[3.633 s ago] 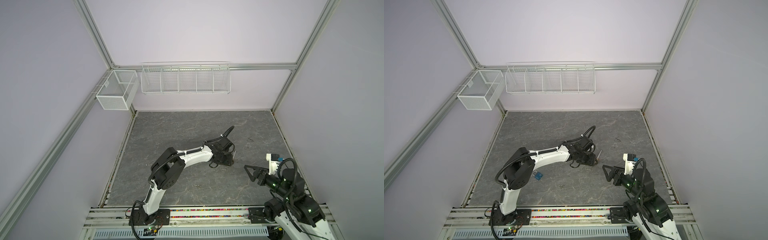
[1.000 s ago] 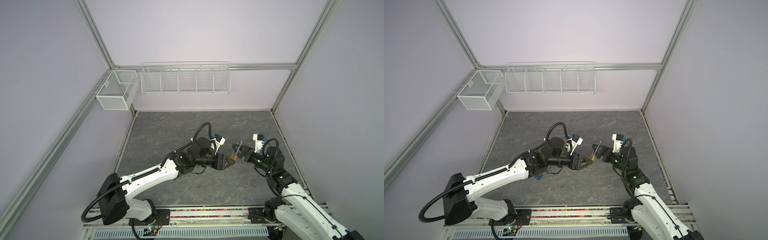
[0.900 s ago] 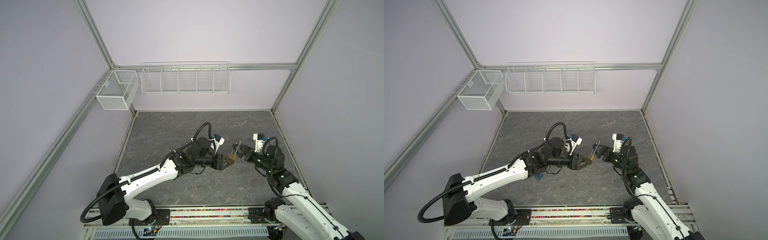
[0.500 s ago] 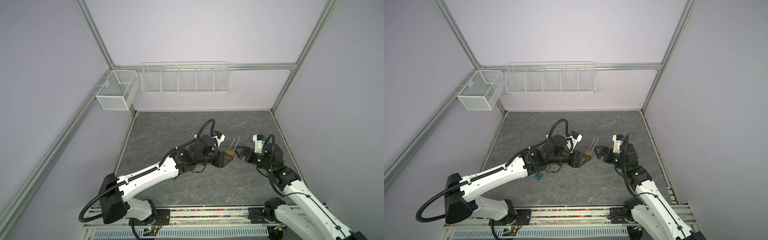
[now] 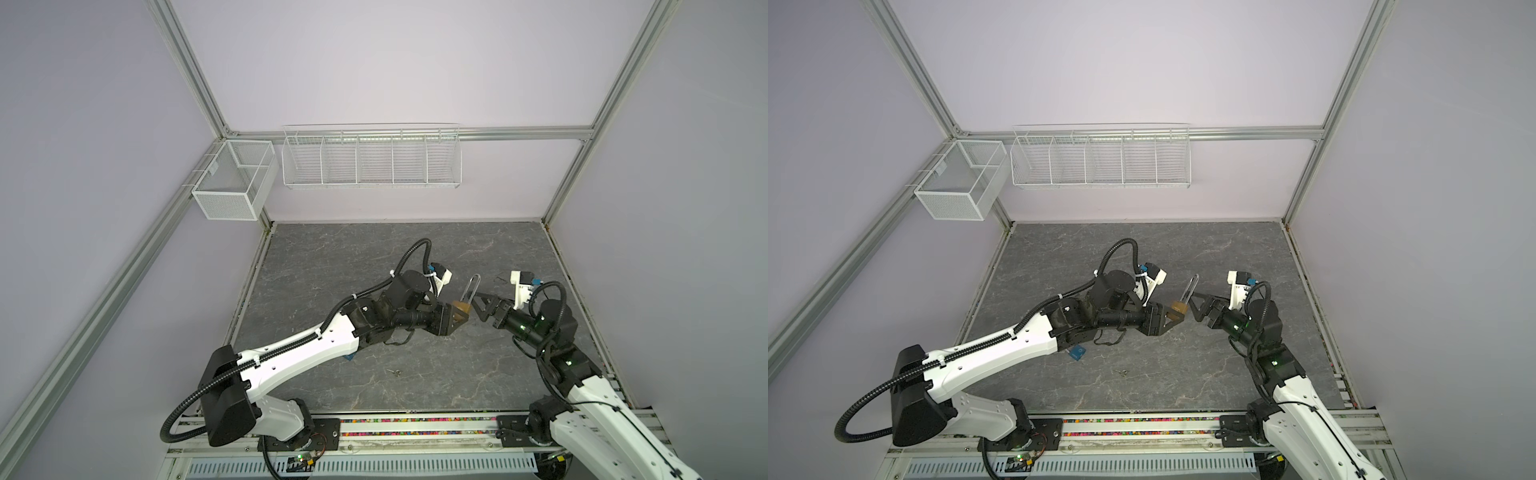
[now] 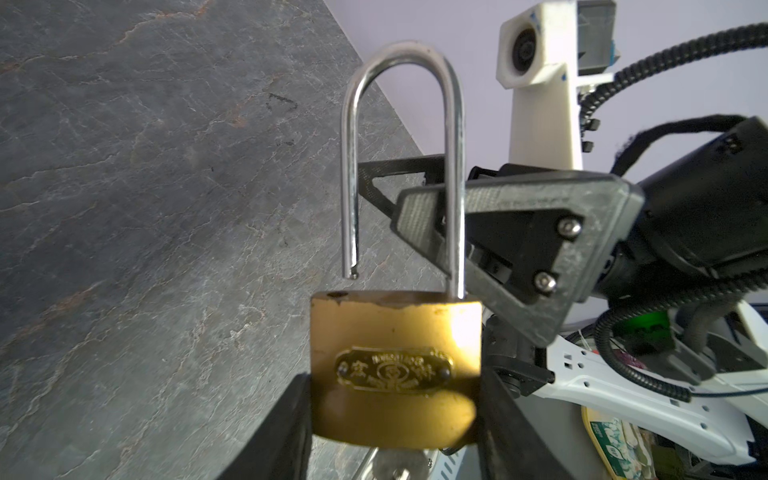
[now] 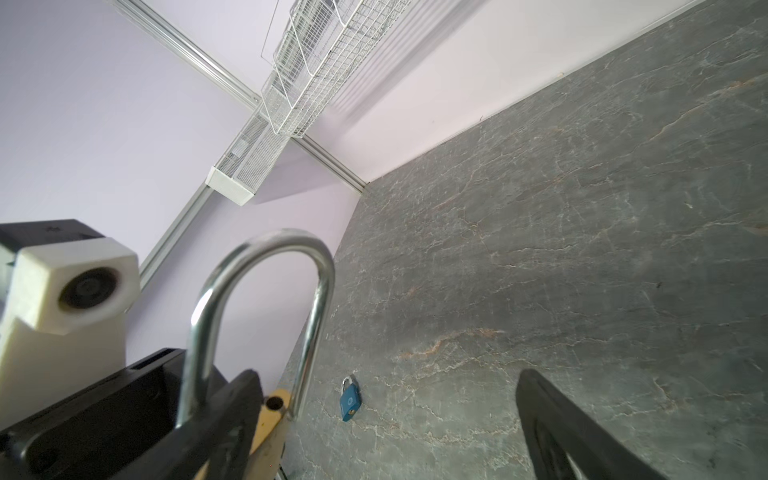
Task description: Unlock with the key
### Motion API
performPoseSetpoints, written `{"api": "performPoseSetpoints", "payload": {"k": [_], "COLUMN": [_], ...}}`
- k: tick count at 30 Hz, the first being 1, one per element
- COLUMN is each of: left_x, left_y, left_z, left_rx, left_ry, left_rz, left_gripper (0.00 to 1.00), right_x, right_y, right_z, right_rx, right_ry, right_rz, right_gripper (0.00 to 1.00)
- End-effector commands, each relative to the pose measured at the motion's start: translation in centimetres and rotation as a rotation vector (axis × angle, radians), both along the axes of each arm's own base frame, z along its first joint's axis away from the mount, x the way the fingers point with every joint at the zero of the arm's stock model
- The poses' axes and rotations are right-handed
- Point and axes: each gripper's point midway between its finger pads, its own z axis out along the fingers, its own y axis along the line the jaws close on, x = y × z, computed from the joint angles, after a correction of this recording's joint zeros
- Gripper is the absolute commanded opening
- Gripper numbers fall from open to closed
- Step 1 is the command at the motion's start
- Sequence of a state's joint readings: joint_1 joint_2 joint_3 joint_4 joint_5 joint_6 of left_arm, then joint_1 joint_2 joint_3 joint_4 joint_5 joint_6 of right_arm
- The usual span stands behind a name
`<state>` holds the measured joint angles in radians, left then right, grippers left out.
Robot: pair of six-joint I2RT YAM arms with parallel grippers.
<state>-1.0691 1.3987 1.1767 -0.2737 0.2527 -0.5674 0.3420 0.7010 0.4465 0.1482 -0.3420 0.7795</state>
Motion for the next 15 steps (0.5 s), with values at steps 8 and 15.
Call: {"api": "performPoseSetpoints", "payload": {"k": [8, 15], "left_x": [-1.7, -1.1], "left_y": [-0.4, 0.1], "left_z": [4.8, 5.6], "left_rx": [-0.180, -0.171], "left_ry": [-0.051, -0.086], "left_rz": [-0.097, -0.059], "left_gripper": [0.00, 0.00], "right_x": [0.9, 1.4], "right_y": [0.7, -0.3], "right_z": [1.3, -1.3], "right_rx": [0.062, -0.079], "right_ry": [-0.039, 0.096], "right_rz": [0.018, -0.040], "right_gripper": [0.97, 0.98]}}
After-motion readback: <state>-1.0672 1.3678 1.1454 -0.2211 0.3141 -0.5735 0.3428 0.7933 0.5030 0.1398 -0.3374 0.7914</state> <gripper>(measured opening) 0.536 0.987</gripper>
